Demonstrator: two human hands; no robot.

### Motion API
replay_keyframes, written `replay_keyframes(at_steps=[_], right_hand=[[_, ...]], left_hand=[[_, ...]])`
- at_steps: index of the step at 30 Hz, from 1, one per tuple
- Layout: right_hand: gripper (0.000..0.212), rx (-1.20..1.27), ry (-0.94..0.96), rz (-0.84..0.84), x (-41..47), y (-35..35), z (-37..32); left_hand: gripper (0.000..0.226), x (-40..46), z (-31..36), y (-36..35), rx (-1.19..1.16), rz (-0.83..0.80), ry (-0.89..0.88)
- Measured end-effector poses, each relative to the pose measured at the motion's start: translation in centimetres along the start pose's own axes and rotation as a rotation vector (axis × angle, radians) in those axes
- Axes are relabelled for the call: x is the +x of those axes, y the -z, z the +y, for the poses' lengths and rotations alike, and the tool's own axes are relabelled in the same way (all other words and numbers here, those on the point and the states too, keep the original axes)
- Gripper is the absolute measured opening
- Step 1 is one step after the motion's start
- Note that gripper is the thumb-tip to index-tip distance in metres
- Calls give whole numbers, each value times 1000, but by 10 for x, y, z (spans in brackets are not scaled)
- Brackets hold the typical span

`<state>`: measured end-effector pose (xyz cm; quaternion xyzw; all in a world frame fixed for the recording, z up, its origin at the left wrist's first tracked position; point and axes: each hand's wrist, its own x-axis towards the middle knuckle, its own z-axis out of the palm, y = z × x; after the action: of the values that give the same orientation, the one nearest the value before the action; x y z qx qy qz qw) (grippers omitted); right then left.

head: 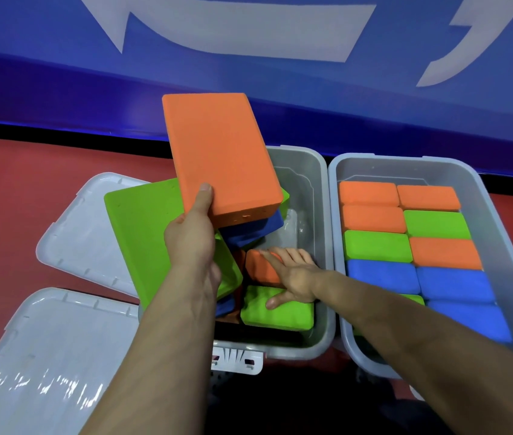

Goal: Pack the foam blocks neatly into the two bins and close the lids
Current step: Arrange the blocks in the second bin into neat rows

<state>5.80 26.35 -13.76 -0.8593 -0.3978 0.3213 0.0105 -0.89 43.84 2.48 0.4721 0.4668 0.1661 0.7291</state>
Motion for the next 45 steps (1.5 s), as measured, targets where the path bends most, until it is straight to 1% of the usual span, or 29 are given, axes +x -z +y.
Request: replay_keyframes(at_steps=[2,5,10,14,17,19,20,22,23,24,25,26,28,29,30,32,33,35,37,40,41,43,44,45], right_hand=[[120,44,16,10,3,1,4],[117,61,28,-12,4,4,5],[118,97,16,-8,2,7,3],[119,93,-10,-3,-5,11,-3],[120,199,-37,25,-20,29,-11],[112,422,-74,69,-35,50,-19],[104,616,-98,107,-46,63,-24],[80,1126,-150,185,-70,96,-35],[66,1371,-154,209,-83,112,-41],[56,1576,-141,243,-94,124,-45],[56,1732,-107,285,-104,133,-48],[68,1821,-75,344,-113,142,-52],[99,1829,-96,490,-124,157,-58],[106,1807,-121,559,-124,161,-57],[105,1796,-136,611,-125,164,-54],[88,1800,-169,672,-127,169,-46],[79,1806,-191,691,-127,172,-42],[71,1830,-236,727,-130,174,-36],[70,1830,-283,763,-132,171,-30],[89,1839,-379,784,-135,165,-20],[91,1828,-413,786,-136,162,-15],[83,1784,-470,733,-141,155,-8],[79,1743,-491,675,-143,151,-5],[77,1682,-511,605,-145,147,-3]], left_hand=[[32,0,-1,0,2,-3,-1],[32,1,-2,-1,0,-2,-11],[31,3,-3,-1,-14,-10,-6],[28,2,-1,-3,-46,-14,38],[27,-3,1,-7,-66,-17,51],[27,-4,3,-9,-88,-10,43],[28,-4,4,-9,-83,-11,42],[31,-6,7,-10,-67,-31,63],[31,-7,7,-11,-76,-52,80],[30,-9,8,-13,-100,-88,97],[30,-11,8,-15,-136,-130,110],[29,-13,8,-16,-166,-180,119],[34,-21,8,-21,-184,-266,128],[38,-23,9,-22,-155,-296,126],[39,-24,10,-23,-93,-291,119],[37,-30,17,-21,61,-277,112],[37,-31,21,-19,123,-296,111],[45,-32,27,-13,220,-361,116],[58,-32,32,-7,315,-417,127],[66,-36,35,3,487,-481,154],[69,-37,36,7,546,-518,166],[71,-37,37,13,667,-611,186],[76,-36,37,15,723,-646,171],[82,-35,38,16,762,-647,135]])
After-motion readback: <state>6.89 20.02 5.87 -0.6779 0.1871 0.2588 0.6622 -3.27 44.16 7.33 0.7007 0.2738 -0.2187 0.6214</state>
